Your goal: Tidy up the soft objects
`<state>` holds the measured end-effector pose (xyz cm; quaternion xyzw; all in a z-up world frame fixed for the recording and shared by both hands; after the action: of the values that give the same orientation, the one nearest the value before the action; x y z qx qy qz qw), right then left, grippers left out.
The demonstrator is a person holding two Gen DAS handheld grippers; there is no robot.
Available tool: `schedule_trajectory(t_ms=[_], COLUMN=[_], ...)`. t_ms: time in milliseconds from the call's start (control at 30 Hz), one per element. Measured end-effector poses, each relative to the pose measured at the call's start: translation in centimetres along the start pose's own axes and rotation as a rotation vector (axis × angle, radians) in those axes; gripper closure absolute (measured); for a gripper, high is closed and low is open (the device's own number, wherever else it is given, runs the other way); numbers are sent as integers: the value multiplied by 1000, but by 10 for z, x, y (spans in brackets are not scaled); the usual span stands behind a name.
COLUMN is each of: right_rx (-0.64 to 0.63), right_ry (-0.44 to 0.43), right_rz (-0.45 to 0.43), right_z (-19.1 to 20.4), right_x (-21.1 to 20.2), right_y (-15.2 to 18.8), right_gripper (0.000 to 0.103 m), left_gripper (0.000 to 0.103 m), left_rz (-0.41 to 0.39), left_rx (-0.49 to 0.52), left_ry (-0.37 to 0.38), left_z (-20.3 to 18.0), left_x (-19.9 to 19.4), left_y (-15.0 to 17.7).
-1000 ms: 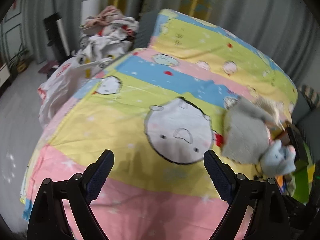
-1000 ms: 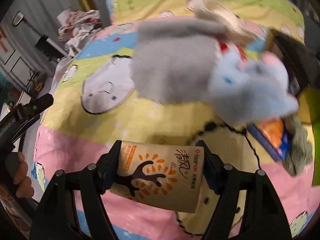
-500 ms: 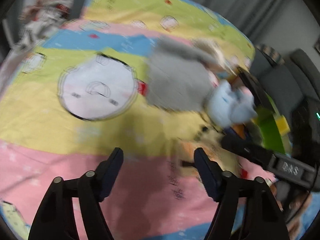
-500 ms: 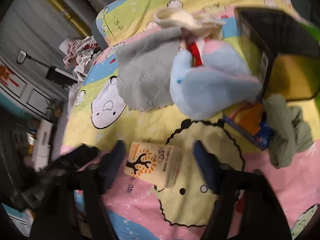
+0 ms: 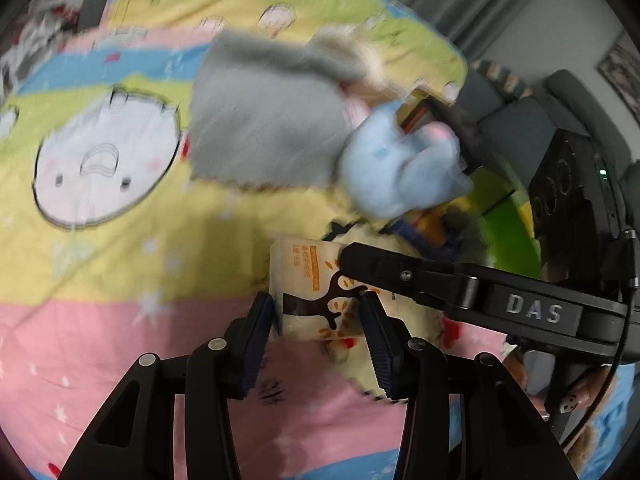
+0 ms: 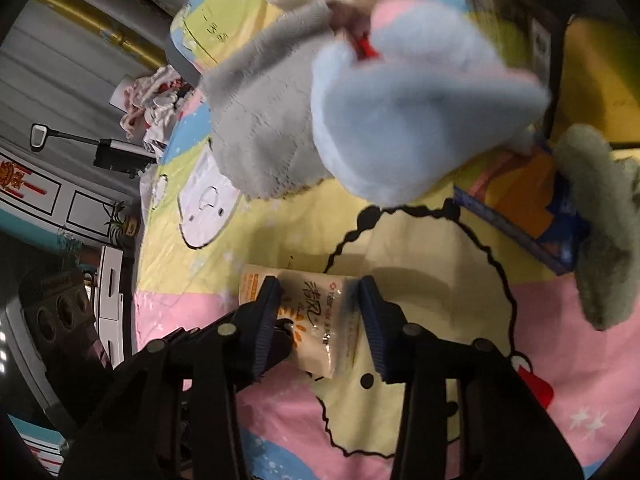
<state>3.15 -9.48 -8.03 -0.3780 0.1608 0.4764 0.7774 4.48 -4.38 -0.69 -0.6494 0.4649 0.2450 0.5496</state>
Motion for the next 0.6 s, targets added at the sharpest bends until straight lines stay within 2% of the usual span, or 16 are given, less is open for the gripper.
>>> schedule_trajectory(t_ms=[167,300,367,467,600], right_rx=[-86,-159,-166,-140,-94], right_ry=[23,92,122,168,226], right_rz=[-189,-343,-419,-501,-593], right_z=[18,15,6,-15,-47], right_x=[-60,-123,-154,-190,-230], right_y=[-25,-40,-45,-53,-57], right_gripper=[63,62,62,61,61], left_gripper=[57,57,57,57,57], left_rz=[-172,-258,-283,-279,-285], left_rx=[21,87,114,148,231], left_ry=[62,137,179,248,282], left_z=[-44,-99,-125,-164,-213], left_x=[-32,-45,-46,-42,-32], left_y=[-29,-44,-50,-57,-62])
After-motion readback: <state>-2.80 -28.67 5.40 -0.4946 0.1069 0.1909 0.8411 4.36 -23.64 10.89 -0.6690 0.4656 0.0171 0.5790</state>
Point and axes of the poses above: each gripper's, at about its wrist camera, not at the fingertips, and x roughly the way its jaws point, z to its left, y to its underside, the point moved 9 cm from there along x, roughly the way its jaws point, and after that the axes turned 11 degrees about -y, right-handed, at the moved point
